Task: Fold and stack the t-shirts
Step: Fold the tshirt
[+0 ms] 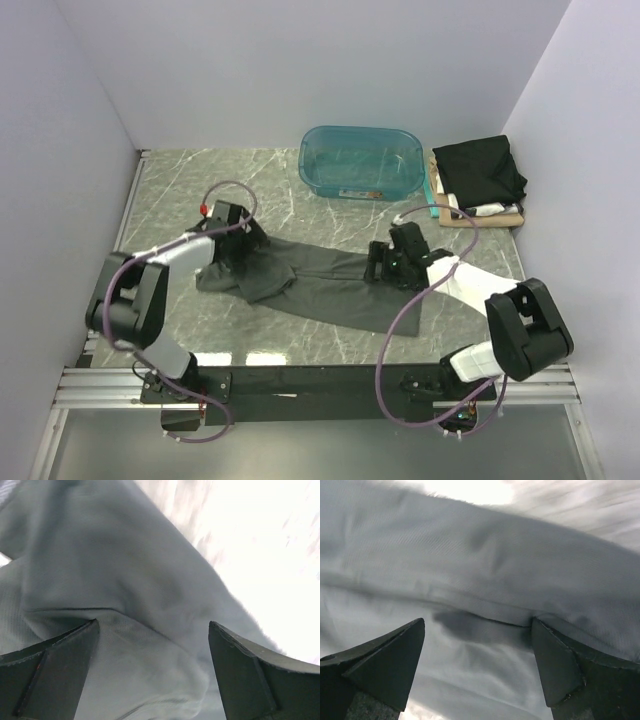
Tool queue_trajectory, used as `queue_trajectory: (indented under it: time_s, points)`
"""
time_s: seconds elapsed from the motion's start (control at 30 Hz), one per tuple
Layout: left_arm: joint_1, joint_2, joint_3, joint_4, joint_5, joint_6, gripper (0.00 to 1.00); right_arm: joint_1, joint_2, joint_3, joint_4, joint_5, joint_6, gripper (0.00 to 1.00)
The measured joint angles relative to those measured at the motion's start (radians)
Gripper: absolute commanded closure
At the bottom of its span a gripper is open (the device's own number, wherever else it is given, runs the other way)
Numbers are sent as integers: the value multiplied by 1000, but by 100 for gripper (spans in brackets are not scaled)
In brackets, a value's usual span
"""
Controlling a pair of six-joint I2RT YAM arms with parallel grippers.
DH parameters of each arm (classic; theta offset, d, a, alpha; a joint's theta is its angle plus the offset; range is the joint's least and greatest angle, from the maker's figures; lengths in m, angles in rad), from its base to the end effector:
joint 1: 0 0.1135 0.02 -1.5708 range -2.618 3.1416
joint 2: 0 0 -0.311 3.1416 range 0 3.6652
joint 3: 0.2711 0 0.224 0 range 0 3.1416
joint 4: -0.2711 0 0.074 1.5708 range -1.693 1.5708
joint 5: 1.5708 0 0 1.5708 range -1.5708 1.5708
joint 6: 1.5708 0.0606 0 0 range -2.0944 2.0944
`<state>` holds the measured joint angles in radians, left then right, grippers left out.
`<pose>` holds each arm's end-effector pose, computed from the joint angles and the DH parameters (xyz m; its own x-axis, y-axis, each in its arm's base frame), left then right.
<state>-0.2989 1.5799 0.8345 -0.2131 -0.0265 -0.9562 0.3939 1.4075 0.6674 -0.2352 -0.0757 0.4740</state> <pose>0.2866 -0.0866 0.2121 -0.6796 -0.6452 -0.3491 -0.4776 0.7503 -0.4571 0.2242 0.0981 0.2078 -0.8727 0.1302 -0.4705 -0.0264 0.9498 0.3117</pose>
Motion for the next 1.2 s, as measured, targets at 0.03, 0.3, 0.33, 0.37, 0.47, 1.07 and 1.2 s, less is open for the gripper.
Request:
queue_trajectory:
  time_s: [0.03, 0.3, 0.33, 0.37, 0.47, 1.07, 1.2]
  points:
    - [16, 33, 31, 6, 2, 4, 1, 30, -5, -6, 5, 3, 1, 7]
    - [82, 440, 533, 15, -4, 107, 1, 454, 27, 23, 18, -115, 59, 5]
    - [83, 502, 626, 1, 0, 122, 0, 505, 54, 51, 11, -132, 63, 5]
    - [84, 547, 695, -5, 3, 134, 1, 531, 77, 76, 7, -145, 65, 5]
    - [84, 706, 934, -28, 11, 172, 1, 611, 169, 172, -3, -184, 63, 5]
    - [92, 873, 1197, 9, 249, 204, 1, 715, 212, 464, -118, -72, -3, 4]
    - [91, 826, 1204, -25, 237, 213, 0, 706, 79, 444, -143, 112, 21, 0]
